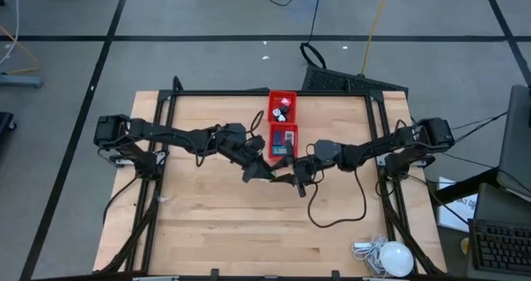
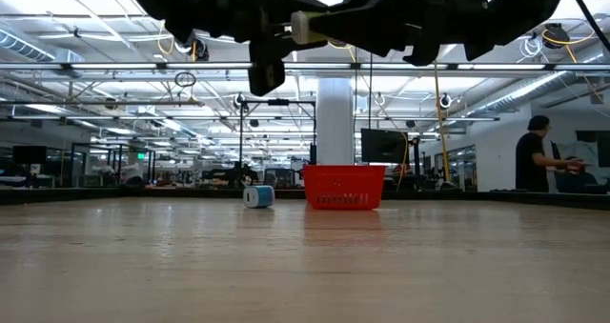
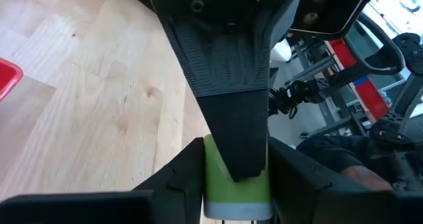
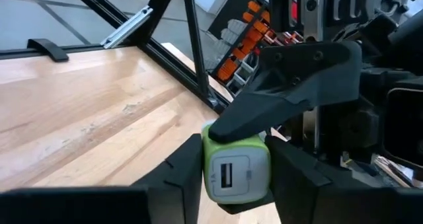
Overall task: Pick & Place Office items
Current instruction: Put the green charger adapter into the top red basket, then put the blue charger adapter into the top red basket
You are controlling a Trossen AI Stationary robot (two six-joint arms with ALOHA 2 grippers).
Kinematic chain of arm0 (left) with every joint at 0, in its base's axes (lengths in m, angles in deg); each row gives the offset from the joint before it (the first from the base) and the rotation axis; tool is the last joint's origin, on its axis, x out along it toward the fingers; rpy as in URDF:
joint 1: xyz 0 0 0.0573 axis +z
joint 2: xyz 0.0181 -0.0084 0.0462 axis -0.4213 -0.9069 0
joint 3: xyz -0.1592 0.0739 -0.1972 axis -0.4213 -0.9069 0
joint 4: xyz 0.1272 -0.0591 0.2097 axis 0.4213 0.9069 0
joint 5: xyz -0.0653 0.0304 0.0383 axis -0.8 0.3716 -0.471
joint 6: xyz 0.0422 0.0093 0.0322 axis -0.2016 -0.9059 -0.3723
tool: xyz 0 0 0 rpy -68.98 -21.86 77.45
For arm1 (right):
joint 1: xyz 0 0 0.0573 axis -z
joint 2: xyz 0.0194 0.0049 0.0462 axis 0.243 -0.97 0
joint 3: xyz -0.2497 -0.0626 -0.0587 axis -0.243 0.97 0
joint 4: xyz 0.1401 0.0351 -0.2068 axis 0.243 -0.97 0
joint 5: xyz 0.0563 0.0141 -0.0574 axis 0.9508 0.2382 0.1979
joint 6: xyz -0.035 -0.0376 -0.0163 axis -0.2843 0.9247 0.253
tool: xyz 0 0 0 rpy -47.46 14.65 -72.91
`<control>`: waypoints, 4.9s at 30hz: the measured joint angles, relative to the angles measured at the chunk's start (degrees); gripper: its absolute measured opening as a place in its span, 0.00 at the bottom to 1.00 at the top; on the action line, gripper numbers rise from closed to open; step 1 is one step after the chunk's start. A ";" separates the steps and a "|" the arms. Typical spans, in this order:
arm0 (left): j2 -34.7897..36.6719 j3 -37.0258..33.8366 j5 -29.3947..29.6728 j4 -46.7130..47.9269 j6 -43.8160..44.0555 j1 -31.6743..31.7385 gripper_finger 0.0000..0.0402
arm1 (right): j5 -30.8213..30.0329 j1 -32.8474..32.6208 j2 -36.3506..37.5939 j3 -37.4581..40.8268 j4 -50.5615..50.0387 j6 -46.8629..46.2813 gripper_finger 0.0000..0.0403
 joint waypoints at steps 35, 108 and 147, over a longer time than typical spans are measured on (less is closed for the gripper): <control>8.41 0.04 8.06 3.20 -29.89 13.91 0.78 | -7.14 36.02 1.97 -8.65 -32.99 -36.02 0.31; -4.40 0.04 43.68 32.01 -5.06 -0.11 0.73 | 7.11 18.69 23.67 14.86 1.83 -35.23 0.77; 11.86 0.04 36.58 20.35 -20.21 2.50 0.32 | -1.04 16.31 19.87 14.84 0.85 -22.10 0.77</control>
